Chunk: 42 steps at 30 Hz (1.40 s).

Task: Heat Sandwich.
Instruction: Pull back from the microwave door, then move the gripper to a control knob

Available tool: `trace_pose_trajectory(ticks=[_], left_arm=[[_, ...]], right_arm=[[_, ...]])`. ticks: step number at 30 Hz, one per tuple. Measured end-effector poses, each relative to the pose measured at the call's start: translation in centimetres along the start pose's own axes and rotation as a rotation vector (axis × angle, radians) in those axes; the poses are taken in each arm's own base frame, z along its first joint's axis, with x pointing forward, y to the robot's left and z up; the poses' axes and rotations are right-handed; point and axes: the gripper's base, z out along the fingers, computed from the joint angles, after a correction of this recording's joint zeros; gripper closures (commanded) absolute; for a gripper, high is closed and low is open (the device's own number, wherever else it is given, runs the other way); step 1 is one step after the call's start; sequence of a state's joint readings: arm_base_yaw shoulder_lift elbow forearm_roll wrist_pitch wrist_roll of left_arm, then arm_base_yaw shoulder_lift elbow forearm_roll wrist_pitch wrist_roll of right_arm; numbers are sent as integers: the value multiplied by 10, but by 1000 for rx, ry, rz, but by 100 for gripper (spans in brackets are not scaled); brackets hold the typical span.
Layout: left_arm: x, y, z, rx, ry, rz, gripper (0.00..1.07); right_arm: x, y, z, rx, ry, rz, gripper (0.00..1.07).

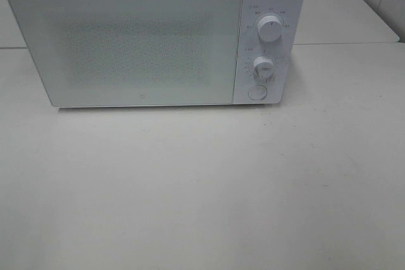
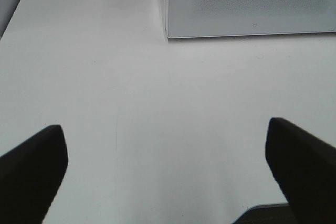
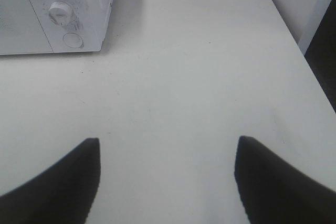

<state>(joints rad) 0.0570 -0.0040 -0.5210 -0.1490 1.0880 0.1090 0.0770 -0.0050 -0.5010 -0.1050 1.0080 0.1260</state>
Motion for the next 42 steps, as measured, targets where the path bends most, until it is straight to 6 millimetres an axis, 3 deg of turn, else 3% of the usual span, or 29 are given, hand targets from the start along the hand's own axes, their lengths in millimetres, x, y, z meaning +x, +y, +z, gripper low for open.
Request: trace_pose_trajectory(ticks=[42], left_arm=[[0, 0, 0, 0, 2, 0, 9]], right_arm=[[0, 0, 0, 0, 0, 0, 39]])
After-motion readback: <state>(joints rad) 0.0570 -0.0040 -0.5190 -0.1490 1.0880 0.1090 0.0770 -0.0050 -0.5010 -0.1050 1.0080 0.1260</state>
